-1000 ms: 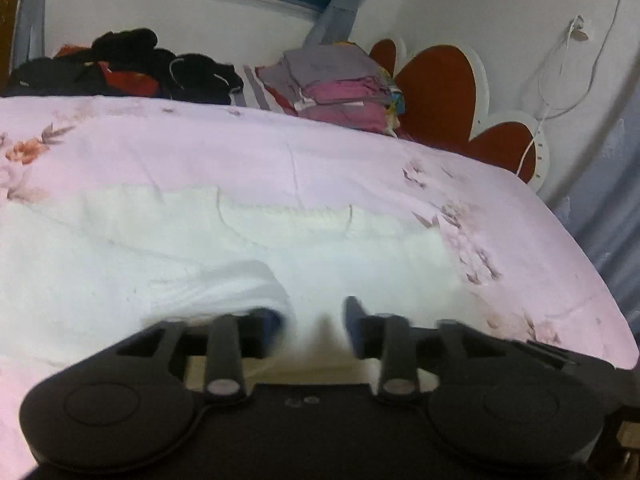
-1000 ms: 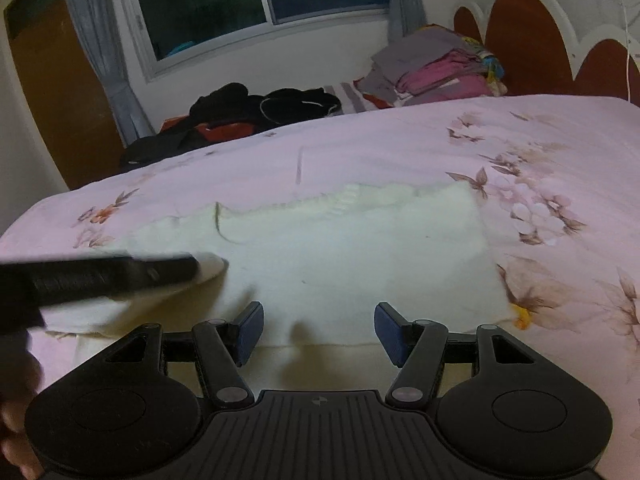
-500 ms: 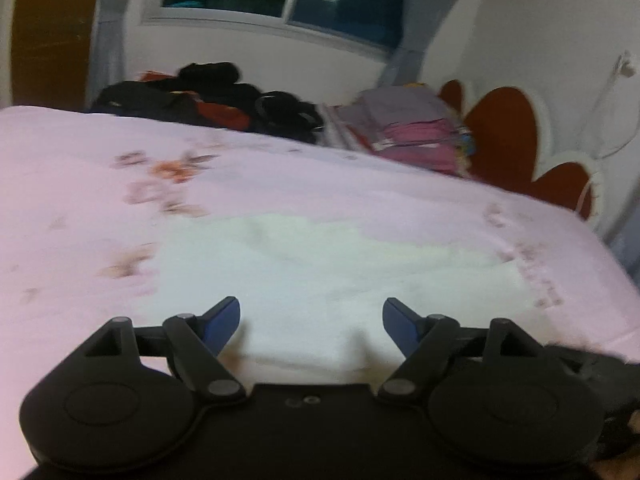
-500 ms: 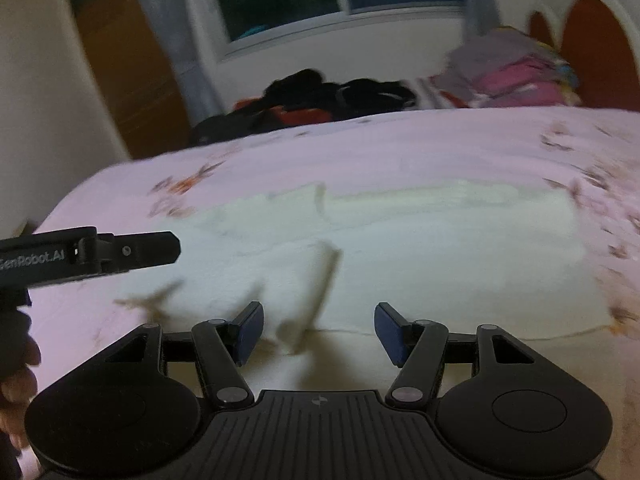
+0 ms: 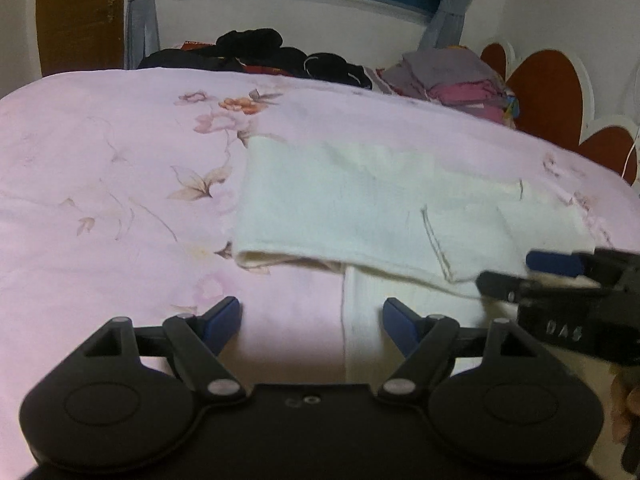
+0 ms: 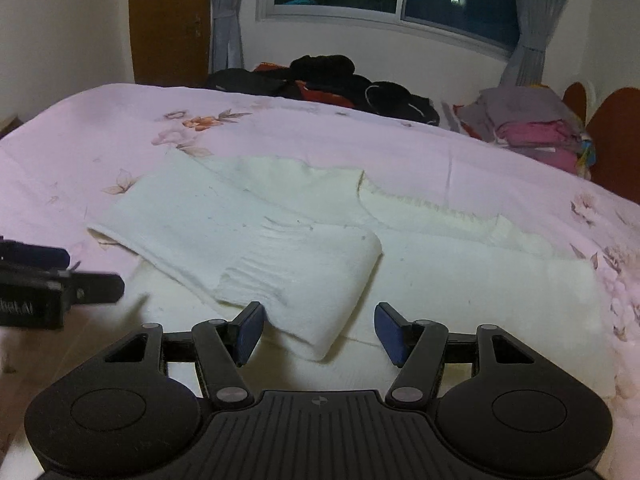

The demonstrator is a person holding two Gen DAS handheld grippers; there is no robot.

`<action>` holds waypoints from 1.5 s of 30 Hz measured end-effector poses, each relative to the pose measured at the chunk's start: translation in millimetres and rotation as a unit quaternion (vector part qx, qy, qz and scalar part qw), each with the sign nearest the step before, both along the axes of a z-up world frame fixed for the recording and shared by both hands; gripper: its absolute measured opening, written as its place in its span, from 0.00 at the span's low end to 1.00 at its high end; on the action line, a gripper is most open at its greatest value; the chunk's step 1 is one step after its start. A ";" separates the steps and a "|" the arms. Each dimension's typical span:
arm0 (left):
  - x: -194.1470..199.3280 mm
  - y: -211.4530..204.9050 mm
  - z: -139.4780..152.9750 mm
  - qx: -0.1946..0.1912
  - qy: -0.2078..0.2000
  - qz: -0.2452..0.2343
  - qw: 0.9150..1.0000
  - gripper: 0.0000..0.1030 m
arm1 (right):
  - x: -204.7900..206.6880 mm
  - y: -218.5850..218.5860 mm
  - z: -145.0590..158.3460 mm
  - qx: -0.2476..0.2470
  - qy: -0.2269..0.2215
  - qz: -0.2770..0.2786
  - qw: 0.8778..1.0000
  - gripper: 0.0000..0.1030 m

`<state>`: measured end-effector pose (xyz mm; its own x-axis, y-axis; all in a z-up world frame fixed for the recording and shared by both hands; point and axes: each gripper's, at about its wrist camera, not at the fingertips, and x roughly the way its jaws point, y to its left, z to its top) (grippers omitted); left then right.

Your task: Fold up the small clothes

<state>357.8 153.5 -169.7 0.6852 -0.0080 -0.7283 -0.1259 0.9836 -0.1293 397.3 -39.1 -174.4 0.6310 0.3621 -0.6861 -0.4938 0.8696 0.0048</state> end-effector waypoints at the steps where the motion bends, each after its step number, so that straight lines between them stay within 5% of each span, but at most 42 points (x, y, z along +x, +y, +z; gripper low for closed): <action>1: 1.0 -1.7 -1.8 0.003 0.001 0.001 1.000 0.75 | 1.1 -1.1 1.0 0.008 -0.001 -0.001 1.000 0.59; 3: 2.7 -4.7 -4.0 0.010 0.001 0.000 1.000 0.75 | 5.2 -3.8 5.2 0.020 -0.001 -0.003 1.000 0.58; 5: 3.8 -6.7 -5.7 0.016 0.002 0.000 1.000 0.75 | 10.0 -7.0 7.2 0.027 0.005 -0.005 1.000 0.21; 8: 4.7 -8.5 -7.2 0.022 0.001 0.001 1.000 0.75 | 16.7 -19.7 12.3 0.050 0.019 -0.022 0.998 0.14; 10: 5.6 -9.2 -7.4 0.024 0.001 0.003 1.000 0.76 | 21.9 -32.4 16.5 0.072 0.028 -0.042 0.996 0.01; 17: 6.5 -12.5 -5.9 0.031 0.003 0.005 1.000 0.77 | 41.2 -91.6 24.9 0.115 0.045 -0.127 0.984 0.01; 22: 5.1 -16.9 -6.0 0.043 0.004 0.003 0.999 0.78 | 46.4 -121.4 15.4 0.165 0.105 -0.146 0.970 0.02; 24: 5.0 -18.1 -5.5 0.044 0.004 0.003 0.999 0.79 | 44.7 -124.4 12.2 0.177 0.114 -0.147 0.966 0.12; 26: 4.8 -18.0 -4.9 0.044 0.005 0.003 0.999 0.79 | 44.1 -125.2 11.8 0.179 0.108 -0.155 0.966 0.74; 27: 4.6 -17.6 -4.6 0.043 0.005 0.003 0.999 0.79 | 41.6 -127.4 14.4 0.182 0.096 -0.156 0.966 0.81; 32: 4.9 -18.4 -4.9 0.044 0.004 0.005 0.999 0.79 | 45.4 -115.2 10.3 0.168 0.093 -0.135 0.972 0.80; 33: 5.1 -18.5 -4.9 0.043 0.004 0.006 0.999 0.79 | 46.7 -112.0 7.9 0.164 0.092 -0.132 0.973 0.76; 35: 5.2 -18.8 -5.1 0.044 0.004 0.006 0.999 0.79 | 50.2 -105.0 2.2 0.156 0.097 -0.123 0.975 0.41; 37: 5.3 -19.2 -5.1 0.046 0.004 0.005 0.999 0.79 | 50.8 -98.7 -0.6 0.145 0.098 -0.117 0.978 0.37; 39: 5.2 -19.6 -5.6 0.050 0.003 0.006 0.999 0.79 | 50.7 -97.2 1.8 0.149 0.104 -0.099 0.978 0.07; 45: 9.4 -18.6 -6.1 0.059 -0.002 0.017 0.998 0.80 | 46.2 -115.2 39.6 0.138 0.051 -0.079 0.986 0.06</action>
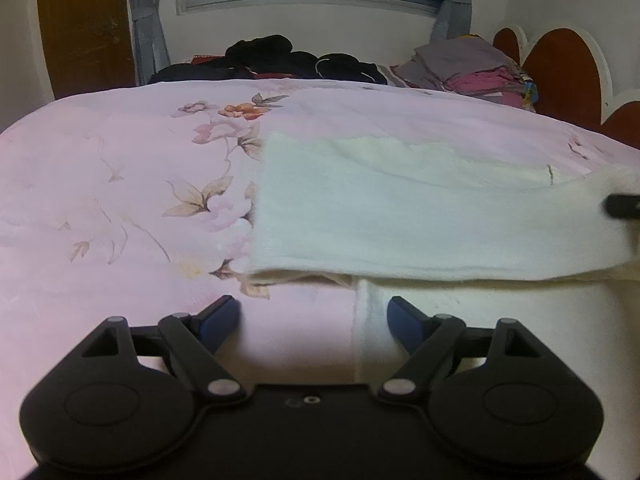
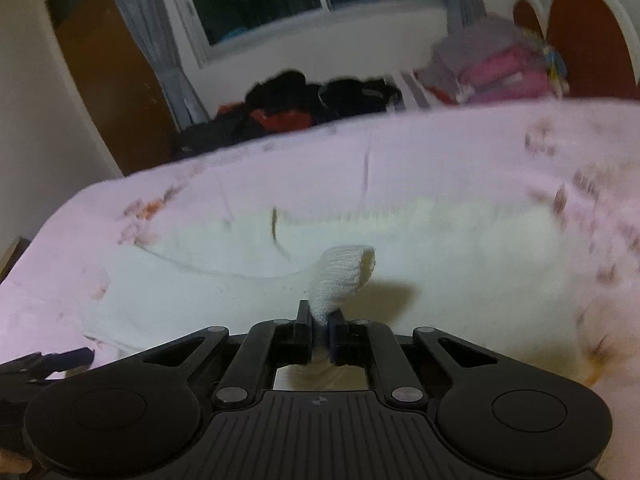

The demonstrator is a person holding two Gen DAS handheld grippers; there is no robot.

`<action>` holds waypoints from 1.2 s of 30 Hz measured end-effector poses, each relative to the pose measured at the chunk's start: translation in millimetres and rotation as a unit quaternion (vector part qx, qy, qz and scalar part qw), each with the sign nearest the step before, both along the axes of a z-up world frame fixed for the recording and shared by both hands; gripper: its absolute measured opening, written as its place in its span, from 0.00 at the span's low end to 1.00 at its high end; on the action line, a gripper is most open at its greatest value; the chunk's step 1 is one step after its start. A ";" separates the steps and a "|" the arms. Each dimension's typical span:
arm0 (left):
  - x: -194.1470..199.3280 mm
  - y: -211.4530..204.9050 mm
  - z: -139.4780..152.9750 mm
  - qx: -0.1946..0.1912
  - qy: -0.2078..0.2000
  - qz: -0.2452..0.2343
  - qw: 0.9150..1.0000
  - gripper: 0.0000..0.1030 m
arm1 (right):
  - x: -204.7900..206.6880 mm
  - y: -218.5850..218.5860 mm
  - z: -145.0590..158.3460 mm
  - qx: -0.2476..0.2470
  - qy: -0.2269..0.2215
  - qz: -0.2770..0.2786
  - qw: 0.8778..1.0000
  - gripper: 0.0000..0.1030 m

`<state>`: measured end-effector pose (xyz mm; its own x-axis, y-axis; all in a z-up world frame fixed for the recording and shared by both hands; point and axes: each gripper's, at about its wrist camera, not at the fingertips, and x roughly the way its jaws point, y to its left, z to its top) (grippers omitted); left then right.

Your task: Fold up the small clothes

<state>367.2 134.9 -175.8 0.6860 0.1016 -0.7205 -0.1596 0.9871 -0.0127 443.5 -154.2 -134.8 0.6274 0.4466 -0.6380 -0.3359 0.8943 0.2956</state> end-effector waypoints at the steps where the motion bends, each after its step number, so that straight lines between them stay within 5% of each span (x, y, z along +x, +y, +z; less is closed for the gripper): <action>1: 1.1 0.1 0.1 0.001 -0.002 0.002 1.000 0.80 | 1.8 -6.6 4.2 -0.006 -0.004 -0.003 1.000 0.06; 6: 4.7 -2.8 1.8 0.008 -0.020 -0.004 1.000 0.59 | 17.5 -36.8 2.5 -0.033 0.008 -0.022 0.999 0.06; 9: 5.2 -8.0 3.3 0.013 -0.033 -0.021 0.999 0.42 | 26.4 -49.3 -9.0 -0.047 0.026 -0.033 0.998 0.06; 11: 4.9 -10.5 3.8 0.009 -0.039 -0.031 0.999 0.22 | 31.0 -53.9 -15.4 -0.053 0.034 -0.036 0.997 0.06; 14: 4.2 -15.9 4.2 0.014 -0.047 -0.041 0.998 0.11 | 33.4 -62.3 -23.0 -0.064 0.040 -0.043 0.996 0.06; 22: 1.5 -12.2 2.2 0.015 -0.047 -0.041 0.998 0.09 | 37.7 -77.4 -40.2 -0.096 0.053 -0.087 0.990 0.08; 25: -0.3 -8.5 5.7 0.008 -0.041 -0.038 0.998 0.09 | 31.5 -79.0 -30.3 -0.126 0.012 -0.123 0.984 0.45; 26: -1.6 -6.6 8.5 0.001 -0.038 -0.036 0.999 0.13 | 28.9 -81.3 -26.5 -0.126 0.002 -0.129 0.984 0.48; 28: -6.6 -3.5 17.9 -0.014 -0.038 -0.027 0.999 0.23 | 23.2 -85.2 -17.1 -0.106 -0.014 -0.130 0.986 0.48; 33: -13.0 -20.9 47.6 -0.011 -0.080 -0.055 0.995 0.28 | 20.2 -80.8 -5.6 -0.090 -0.047 -0.135 0.986 0.47; 36: 6.8 -32.8 50.8 -0.027 -0.079 -0.068 0.994 0.30 | 27.6 -69.3 -15.3 -0.087 -0.024 -0.111 0.990 0.32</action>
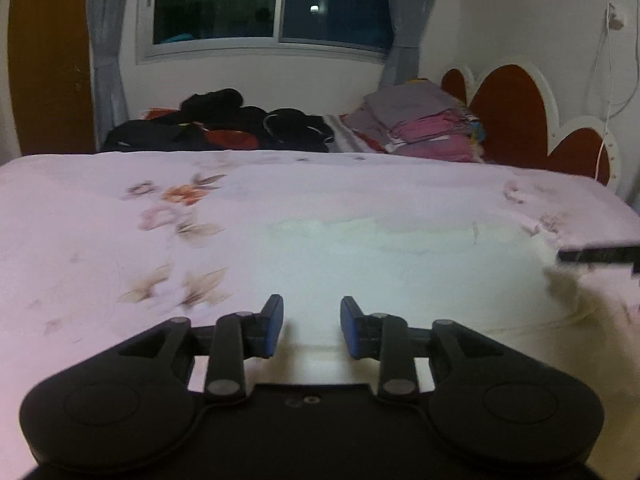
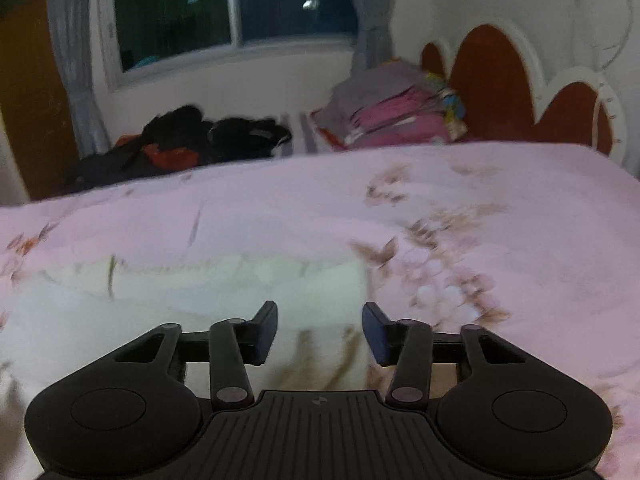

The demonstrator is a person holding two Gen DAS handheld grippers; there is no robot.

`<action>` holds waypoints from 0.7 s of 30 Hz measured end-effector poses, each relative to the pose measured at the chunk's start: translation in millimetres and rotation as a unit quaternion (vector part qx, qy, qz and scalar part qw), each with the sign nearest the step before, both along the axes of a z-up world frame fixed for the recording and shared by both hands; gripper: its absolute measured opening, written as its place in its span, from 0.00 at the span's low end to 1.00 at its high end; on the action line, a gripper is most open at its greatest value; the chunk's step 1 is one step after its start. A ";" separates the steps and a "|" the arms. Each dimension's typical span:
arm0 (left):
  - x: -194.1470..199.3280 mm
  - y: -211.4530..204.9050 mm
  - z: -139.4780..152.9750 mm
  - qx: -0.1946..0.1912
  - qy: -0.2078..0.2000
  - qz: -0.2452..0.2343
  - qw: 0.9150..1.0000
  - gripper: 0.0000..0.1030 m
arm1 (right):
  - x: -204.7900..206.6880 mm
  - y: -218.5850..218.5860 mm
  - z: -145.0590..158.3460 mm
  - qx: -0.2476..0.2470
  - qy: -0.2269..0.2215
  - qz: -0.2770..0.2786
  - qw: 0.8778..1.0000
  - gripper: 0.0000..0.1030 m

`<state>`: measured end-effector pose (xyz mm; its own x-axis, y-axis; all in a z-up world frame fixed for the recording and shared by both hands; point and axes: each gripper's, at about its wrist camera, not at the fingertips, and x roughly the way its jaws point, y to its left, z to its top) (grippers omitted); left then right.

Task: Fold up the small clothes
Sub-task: 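Press both open grippers along the folded sweater to flatten it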

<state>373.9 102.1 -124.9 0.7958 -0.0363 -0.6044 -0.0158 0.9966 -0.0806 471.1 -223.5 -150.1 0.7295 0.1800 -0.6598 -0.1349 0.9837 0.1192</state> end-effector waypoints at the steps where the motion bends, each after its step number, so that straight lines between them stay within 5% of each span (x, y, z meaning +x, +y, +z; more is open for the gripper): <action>1: 6.7 -2.7 -0.7 -0.002 0.000 -0.002 1.000 0.30 | -0.4 1.0 -2.8 -0.001 0.004 -0.004 1.000 0.31; 5: 33.2 -5.3 -10.8 -0.002 0.007 -0.003 1.000 0.30 | -6.0 -19.4 -7.3 0.028 0.013 -0.039 0.999 0.31; 9: 52.1 1.6 -26.9 -0.005 0.025 0.013 1.000 0.30 | -11.8 -15.8 -16.0 0.022 0.047 -0.002 0.999 0.31; 15: 57.7 6.8 -47.9 0.024 0.042 0.011 0.999 0.31 | -22.6 -7.0 -16.4 0.076 0.072 0.068 0.992 0.31; 18: 57.5 4.3 -47.4 0.032 0.042 0.007 0.999 0.31 | -17.4 -1.7 -12.5 0.012 0.044 0.050 0.998 0.31; 21: 58.0 6.9 -44.9 0.021 0.047 0.010 0.999 0.31 | -13.7 2.6 -15.1 -0.125 0.018 -0.006 0.992 0.31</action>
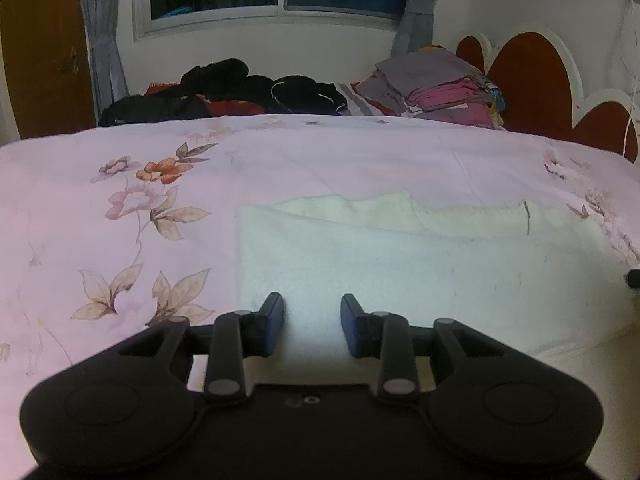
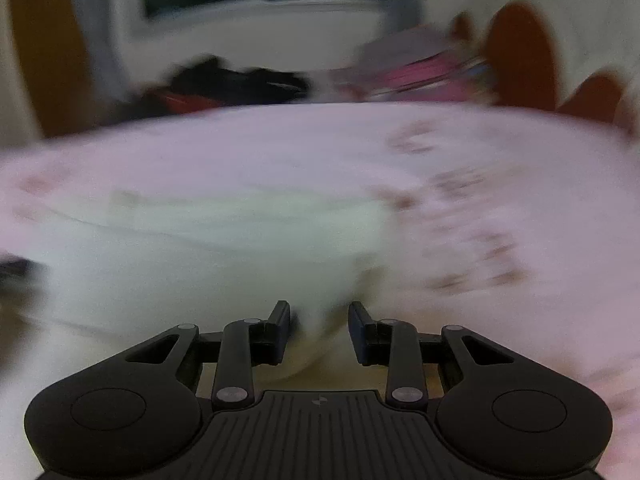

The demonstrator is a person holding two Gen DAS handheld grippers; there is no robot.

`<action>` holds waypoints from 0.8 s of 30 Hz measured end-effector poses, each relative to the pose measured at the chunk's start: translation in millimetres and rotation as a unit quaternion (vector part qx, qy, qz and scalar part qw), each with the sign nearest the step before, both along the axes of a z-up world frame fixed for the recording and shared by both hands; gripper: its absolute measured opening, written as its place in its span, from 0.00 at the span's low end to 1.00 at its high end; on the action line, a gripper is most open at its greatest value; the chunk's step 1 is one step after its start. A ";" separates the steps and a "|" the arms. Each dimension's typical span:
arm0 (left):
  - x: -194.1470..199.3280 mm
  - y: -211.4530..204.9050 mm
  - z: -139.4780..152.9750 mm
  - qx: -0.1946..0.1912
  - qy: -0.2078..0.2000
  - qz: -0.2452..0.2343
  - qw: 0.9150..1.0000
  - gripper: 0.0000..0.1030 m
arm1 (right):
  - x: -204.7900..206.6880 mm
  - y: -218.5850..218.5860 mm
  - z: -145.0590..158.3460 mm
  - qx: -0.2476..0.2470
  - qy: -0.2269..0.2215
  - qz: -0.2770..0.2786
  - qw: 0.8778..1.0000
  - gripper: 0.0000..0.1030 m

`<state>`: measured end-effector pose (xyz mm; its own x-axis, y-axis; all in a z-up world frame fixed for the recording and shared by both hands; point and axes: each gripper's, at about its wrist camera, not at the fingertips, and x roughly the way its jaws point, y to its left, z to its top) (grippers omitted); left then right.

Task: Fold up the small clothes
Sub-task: 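Press both open grippers along the folded sweater to flatten it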

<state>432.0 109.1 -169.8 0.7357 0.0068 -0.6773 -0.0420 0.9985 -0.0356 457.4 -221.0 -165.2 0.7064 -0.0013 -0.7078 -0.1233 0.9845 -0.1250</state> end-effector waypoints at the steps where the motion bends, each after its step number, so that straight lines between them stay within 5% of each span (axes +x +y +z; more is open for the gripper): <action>1: 0.0 0.2 0.6 -0.001 0.001 0.001 1.000 0.31 | -1.3 -2.0 0.7 -0.018 -0.006 -0.013 1.000 0.31; 12: 23.4 -11.9 4.8 -0.005 -0.005 0.001 1.000 0.36 | 11.2 28.7 9.5 0.107 -0.001 0.019 0.994 0.31; 18: 36.6 1.9 -7.9 0.005 0.007 0.016 1.000 0.39 | 31.5 30.3 -18.5 0.082 0.016 0.024 0.996 0.31; 24: 27.2 -0.7 0.7 0.006 0.011 0.021 1.000 0.38 | 19.0 19.7 -5.0 0.101 0.005 0.014 0.995 0.32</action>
<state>459.2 108.4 -169.1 0.7189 0.0459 -0.6936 -0.0841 0.9962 -0.0213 476.4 -201.3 -170.2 0.6967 0.1608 -0.6992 -0.1515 0.9856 0.0756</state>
